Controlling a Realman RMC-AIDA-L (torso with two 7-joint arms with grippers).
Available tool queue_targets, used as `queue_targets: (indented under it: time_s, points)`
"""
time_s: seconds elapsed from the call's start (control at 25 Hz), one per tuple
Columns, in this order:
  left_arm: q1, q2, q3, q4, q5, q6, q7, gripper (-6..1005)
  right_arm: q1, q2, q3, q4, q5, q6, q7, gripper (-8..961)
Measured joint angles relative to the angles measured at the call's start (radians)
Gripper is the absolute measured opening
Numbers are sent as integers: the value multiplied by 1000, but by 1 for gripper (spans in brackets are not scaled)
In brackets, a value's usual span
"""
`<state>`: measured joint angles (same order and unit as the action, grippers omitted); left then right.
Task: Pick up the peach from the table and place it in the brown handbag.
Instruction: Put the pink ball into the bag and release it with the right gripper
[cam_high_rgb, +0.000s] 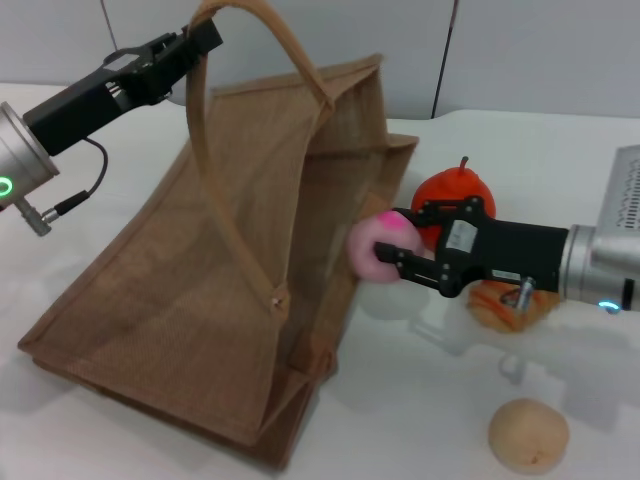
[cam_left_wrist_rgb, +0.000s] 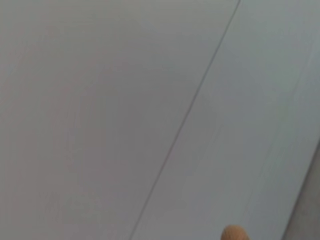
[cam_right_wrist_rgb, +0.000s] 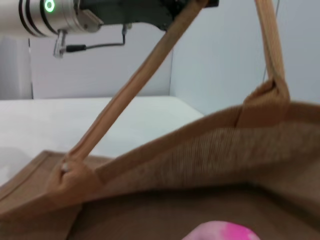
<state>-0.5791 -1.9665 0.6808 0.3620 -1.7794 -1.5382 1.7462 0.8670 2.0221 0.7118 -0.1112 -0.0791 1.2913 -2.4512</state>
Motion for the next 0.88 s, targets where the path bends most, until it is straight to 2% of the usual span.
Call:
queue_targets:
  time_s: [0.36, 0.56, 0.88]
  points:
    - [-9, 0, 0, 0, -2, -87, -19, 118, 34, 5, -15, 135, -11, -48, -51, 447]
    - [-16, 4, -3, 0, -12, -160, -39, 118, 60, 7, -34, 230, -44, -195, -53, 447]
    - [-15, 9, -3, 0, -36, -197, -45, 118, 86, 13, -43, 366, -88, -461, -65, 440]
